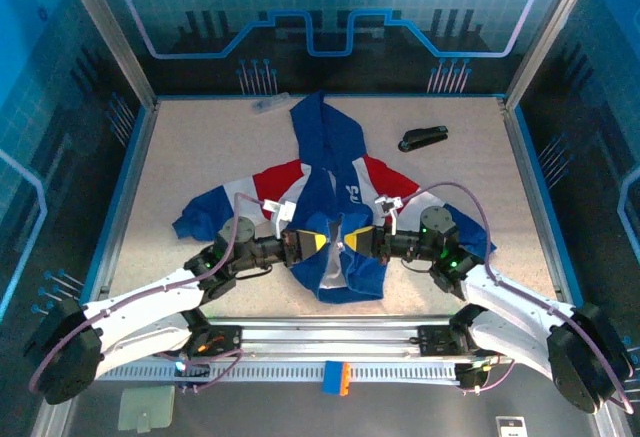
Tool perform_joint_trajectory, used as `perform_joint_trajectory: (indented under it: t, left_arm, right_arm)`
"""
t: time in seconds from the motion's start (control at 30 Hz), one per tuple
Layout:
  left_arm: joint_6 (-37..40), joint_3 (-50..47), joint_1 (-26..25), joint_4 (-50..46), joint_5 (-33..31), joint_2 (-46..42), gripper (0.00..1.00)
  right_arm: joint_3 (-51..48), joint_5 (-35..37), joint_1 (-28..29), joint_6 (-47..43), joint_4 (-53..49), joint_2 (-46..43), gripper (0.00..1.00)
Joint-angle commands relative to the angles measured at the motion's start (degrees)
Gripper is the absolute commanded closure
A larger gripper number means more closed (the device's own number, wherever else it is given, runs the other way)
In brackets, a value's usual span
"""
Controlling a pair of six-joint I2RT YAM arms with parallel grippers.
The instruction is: Zip up the jacket
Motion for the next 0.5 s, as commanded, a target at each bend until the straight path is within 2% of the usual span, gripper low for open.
perform_joint_trajectory:
  t: [0.0, 0.47]
  left_arm:
    - [2.20, -0.41, -0.33, 3.92, -0.75, -0.33, 1.00]
    - [3.43, 1.19, -2.62, 5.94, -1.33, 2.41, 1.00]
  right_arm:
    - [0.43, -1.24, -0.11, -2.54, 3.85, -0.15, 1.00]
    - [1.30, -1.17, 0.87, -2.83, 8.43, 3.38, 1.00]
